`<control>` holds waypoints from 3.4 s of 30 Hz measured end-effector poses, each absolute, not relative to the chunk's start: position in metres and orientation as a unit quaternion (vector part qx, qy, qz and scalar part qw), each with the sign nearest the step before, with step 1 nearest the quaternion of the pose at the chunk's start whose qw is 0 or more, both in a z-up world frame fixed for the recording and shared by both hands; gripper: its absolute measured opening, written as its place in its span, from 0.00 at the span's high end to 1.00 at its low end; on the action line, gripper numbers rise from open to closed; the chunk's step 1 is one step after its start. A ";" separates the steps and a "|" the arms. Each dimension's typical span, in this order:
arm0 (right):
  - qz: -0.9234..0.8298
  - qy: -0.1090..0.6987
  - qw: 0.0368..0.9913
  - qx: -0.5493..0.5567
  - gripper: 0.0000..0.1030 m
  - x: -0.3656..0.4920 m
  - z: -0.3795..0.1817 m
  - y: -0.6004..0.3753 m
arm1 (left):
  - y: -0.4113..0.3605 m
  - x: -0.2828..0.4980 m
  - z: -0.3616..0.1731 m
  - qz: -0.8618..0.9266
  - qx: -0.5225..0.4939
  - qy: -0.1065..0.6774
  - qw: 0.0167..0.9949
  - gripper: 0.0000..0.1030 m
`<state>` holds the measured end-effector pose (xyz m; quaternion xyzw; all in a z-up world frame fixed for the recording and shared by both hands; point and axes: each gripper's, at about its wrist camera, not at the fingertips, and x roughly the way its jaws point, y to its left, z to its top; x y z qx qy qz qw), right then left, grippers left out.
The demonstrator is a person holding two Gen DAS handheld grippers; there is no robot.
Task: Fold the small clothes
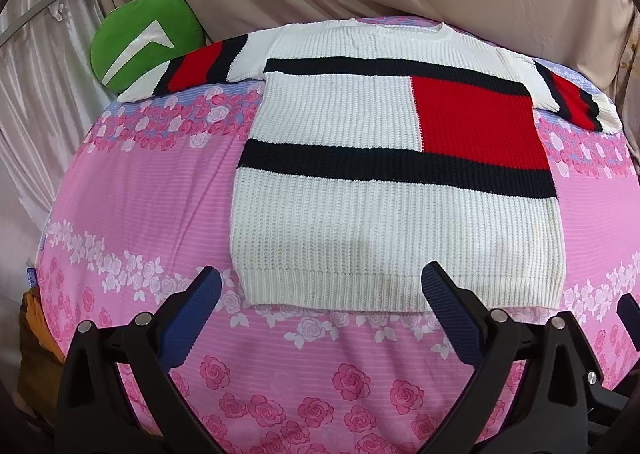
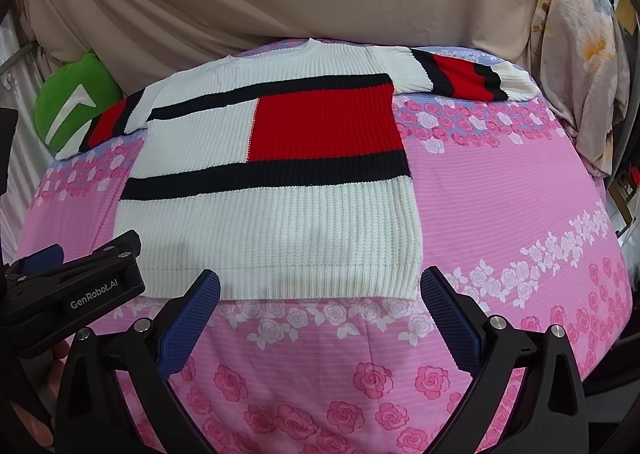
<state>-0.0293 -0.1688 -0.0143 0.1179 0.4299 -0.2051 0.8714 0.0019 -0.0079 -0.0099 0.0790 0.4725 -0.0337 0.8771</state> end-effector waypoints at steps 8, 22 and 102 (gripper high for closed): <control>-0.206 0.431 0.871 0.118 0.05 -0.030 -0.015 -0.168 | -0.006 0.001 -0.012 -0.037 0.081 0.475 0.876 0.05; -0.207 0.430 0.870 0.121 0.05 -0.035 -0.017 -0.166 | -0.007 -0.005 -0.014 -0.040 0.084 0.475 0.875 0.05; -0.276 0.275 0.888 0.243 0.09 0.017 -0.015 -0.491 | -0.032 0.125 -0.007 -0.006 0.024 0.448 0.894 0.05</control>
